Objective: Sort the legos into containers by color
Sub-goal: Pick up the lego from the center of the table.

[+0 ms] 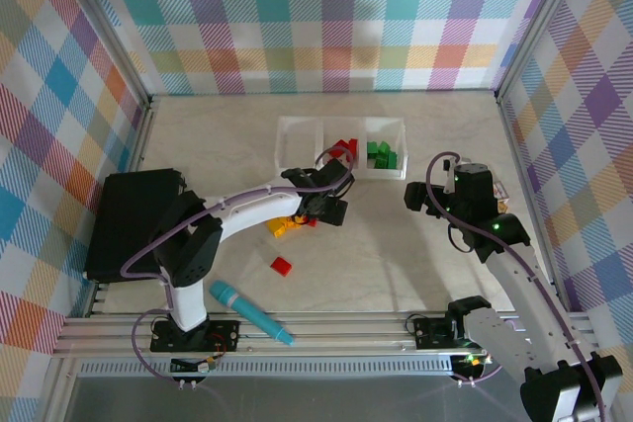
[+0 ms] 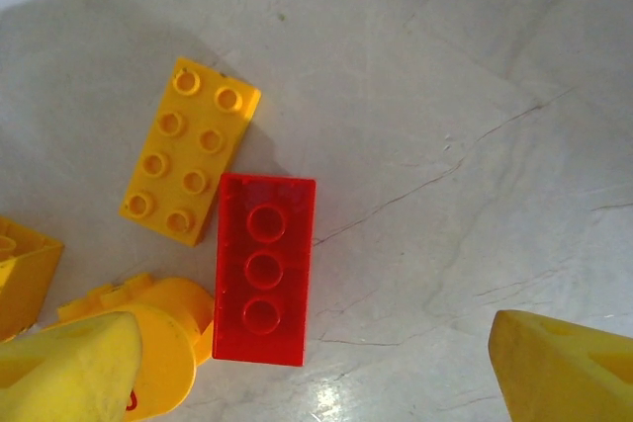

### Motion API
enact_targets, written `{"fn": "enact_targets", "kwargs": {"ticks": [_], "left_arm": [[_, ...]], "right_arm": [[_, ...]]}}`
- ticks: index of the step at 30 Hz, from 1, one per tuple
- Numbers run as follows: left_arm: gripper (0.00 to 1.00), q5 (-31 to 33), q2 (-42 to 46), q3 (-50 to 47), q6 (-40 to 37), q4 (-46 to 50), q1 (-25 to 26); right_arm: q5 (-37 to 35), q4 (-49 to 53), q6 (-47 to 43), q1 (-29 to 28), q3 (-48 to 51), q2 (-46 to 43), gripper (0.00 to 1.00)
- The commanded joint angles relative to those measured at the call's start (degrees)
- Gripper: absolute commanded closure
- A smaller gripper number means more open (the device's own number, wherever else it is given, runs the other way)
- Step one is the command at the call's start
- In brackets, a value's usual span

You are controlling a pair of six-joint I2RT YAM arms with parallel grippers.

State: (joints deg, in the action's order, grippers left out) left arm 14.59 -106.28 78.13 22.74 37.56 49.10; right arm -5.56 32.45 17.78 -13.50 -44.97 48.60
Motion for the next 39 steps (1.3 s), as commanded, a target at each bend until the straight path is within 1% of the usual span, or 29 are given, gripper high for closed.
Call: {"fn": "enact_targets", "kwargs": {"ticks": [1, 6, 9, 21, 25, 30, 39], "left_arm": [[0.1, 1.7, -2.9, 2.0, 1.2, 3.3, 0.0], [0.17, 2.4, -7.3, 6.2, 0.9, 5.9, -0.3], [0.24, 1.5, -8.6, 6.8, 1.3, 5.9, -1.0], [0.31, -0.2, -9.9, 6.2, 1.4, 4.9, -3.2], [0.4, -1.2, -10.3, 6.1, 1.2, 4.1, -3.4], [0.47, -2.9, -10.9, 6.4, 1.1, 3.7, -3.4], [0.49, -3.6, -11.4, 6.8, 1.4, 3.4, -3.3]], "right_arm": [[-0.1, -0.1, 0.2, 0.2, 0.3, 0.2, 0.01], [0.0, 0.0, 0.2, 0.2, 0.2, 0.1, 0.01], [0.1, 0.0, 0.2, 0.2, 0.3, 0.1, 0.01], [-0.1, -0.2, 0.3, 0.2, 0.4, 0.4, 0.01], [-0.2, -0.3, 0.4, 0.2, 0.5, 0.4, 0.01], [-0.4, -0.4, 0.4, 0.2, 0.5, 0.6, 0.01], [-0.4, -0.5, 0.3, 0.2, 0.6, 0.8, 0.01]]}}
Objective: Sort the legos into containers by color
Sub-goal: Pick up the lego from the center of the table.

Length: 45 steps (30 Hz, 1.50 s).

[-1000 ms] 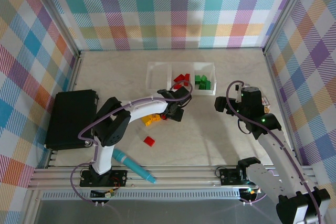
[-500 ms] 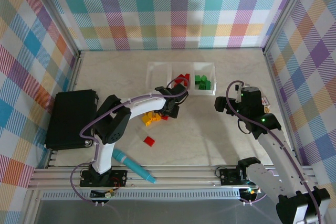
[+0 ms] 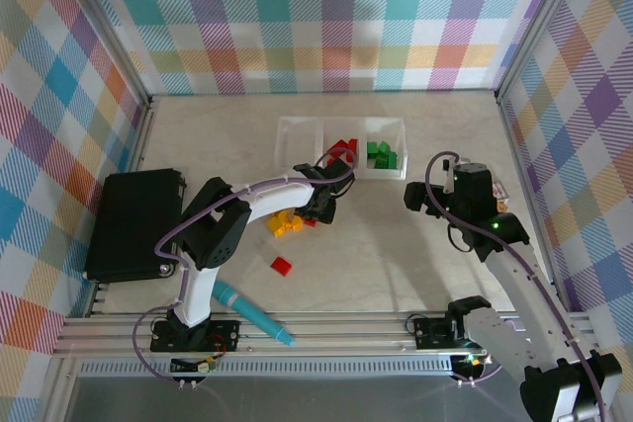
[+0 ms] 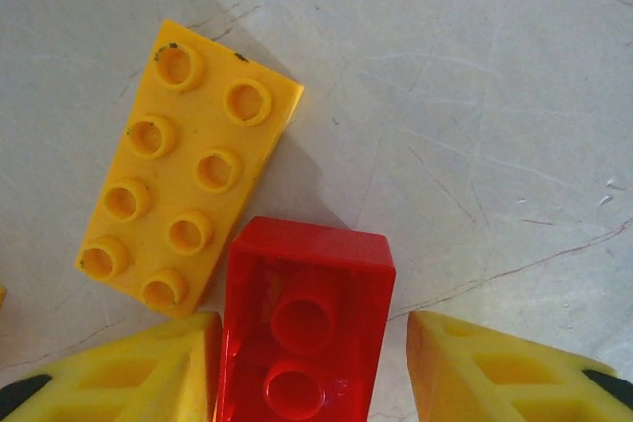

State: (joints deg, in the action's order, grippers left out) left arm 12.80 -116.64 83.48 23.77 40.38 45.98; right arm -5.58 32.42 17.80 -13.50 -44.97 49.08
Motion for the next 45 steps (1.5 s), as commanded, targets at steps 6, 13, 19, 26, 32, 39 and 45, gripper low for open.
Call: {"fn": "enact_targets", "kwargs": {"ticks": [6, 13, 19, 26, 32, 39, 45], "left_arm": [[0.56, -3.5, -2.7, 3.4, 0.2, 0.4, -0.1], [0.55, -2.7, -4.6, 5.9, 0.0, 1.5, -0.2], [0.54, -2.7, -6.2, 6.9, 0.3, 2.0, -0.3], [0.66, -2.9, -6.4, 6.7, 1.4, 2.4, -0.8], [0.75, -3.4, -5.7, 7.3, 1.6, 2.3, -0.8], [0.8, -6.5, -2.2, 9.9, 1.5, 0.9, -0.9], [0.87, -6.4, -1.0, 18.6, -0.2, 1.7, -1.6]], "right_arm": [[-0.4, -0.4, 0.4, 0.2, 0.5, 0.3, 0.01], [-0.4, -0.3, 0.3, 0.3, 0.5, 0.3, 0.01], [-0.4, -0.3, 0.3, 0.2, 0.4, 0.3, 0.01], [-0.3, -0.5, 0.3, 0.2, 0.5, 0.5, 0.01], [-0.1, -0.6, 0.2, 0.2, 0.4, 1.0, 0.01], [-0.1, -0.9, 0.1, 0.2, 0.3, 1.1, 0.01], [-0.7, -0.4, 0.1, 0.2, 0.2, 1.1, 0.01]]}}
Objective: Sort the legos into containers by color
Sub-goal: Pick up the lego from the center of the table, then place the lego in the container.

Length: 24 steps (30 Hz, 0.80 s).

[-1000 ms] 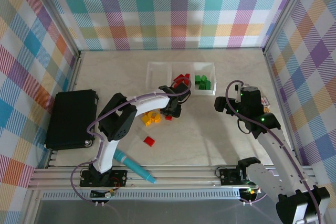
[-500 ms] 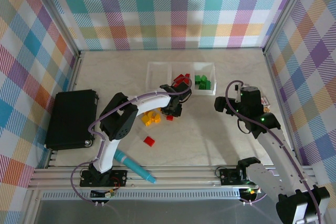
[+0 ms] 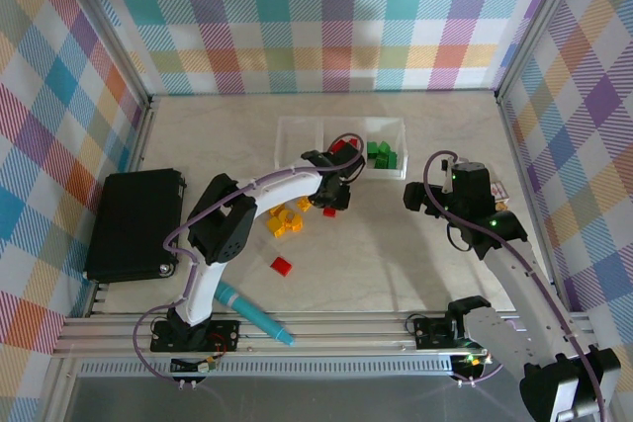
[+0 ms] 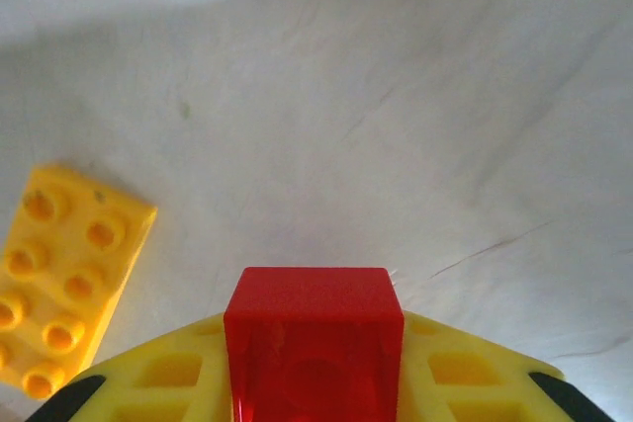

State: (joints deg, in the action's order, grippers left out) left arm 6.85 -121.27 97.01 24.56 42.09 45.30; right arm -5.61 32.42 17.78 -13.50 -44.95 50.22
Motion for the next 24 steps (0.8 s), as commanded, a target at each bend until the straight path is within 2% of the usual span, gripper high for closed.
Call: {"fn": "enact_targets", "kwargs": {"ticks": [1, 3, 8, 12, 20, 24], "left_arm": [[0.89, 0.4, 3.5, 6.9, -1.8, 0.2, -1.1], [0.94, 3.1, 3.1, 10.6, -3.1, 0.9, -1.6], [0.92, 7.8, 3.4, 14.9, -5.7, -2.7, -3.6], [0.91, 7.9, 2.4, 16.9, -7.1, -7.6, -5.0], [0.9, 7.2, -4.4, 24.0, -7.8, -9.8, -5.8], [0.82, 6.7, -8.5, 27.1, -7.9, -10.3, -6.1]], "right_arm": [[-0.7, -0.4, 0.1, 0.2, 0.2, -0.1, 0.01], [-0.5, -0.7, 0.2, 0.3, 0.5, -0.2, 0.01], [0.2, -1.0, 0.2, 0.2, 0.4, 0.5, 0.01], [0.3, -1.0, 0.2, 0.2, 0.4, 1.0, 0.01], [-0.3, -0.7, 0.1, 0.2, 0.2, 0.9, 0.01], [-0.1, -0.6, 0.1, 0.3, 0.2, 1.1, 0.01]]}}
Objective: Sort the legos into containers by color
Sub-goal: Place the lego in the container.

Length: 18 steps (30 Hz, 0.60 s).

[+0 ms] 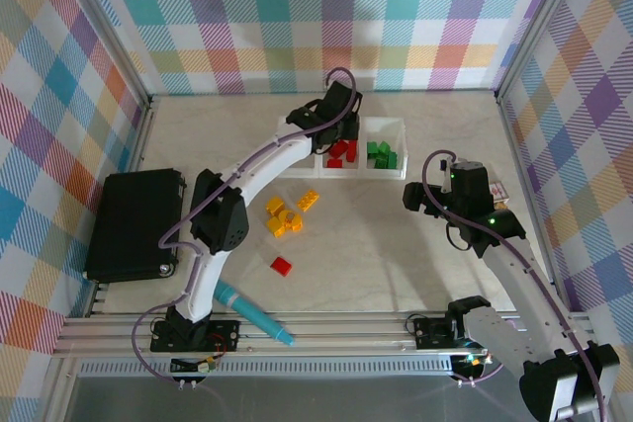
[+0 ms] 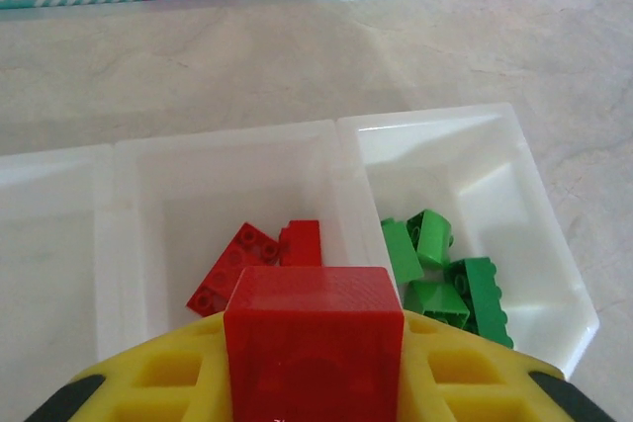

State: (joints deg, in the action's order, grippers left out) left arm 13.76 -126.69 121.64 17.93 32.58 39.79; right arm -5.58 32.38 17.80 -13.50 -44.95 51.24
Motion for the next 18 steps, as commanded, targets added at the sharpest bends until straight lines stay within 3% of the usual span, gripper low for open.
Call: {"fn": "enact_targets", "kwargs": {"ticks": [1, 18], "left_arm": [[0.79, -0.5, -4.0, 3.4, -1.3, -0.5, -0.7], [0.76, -5.0, -10.9, 3.7, 3.8, -1.2, -3.1]], "right_arm": [[-0.2, -0.6, 0.1, 0.2, 0.2, 0.1, 0.01], [0.1, -0.9, 0.1, 0.2, 0.2, 0.6, 0.01]]}}
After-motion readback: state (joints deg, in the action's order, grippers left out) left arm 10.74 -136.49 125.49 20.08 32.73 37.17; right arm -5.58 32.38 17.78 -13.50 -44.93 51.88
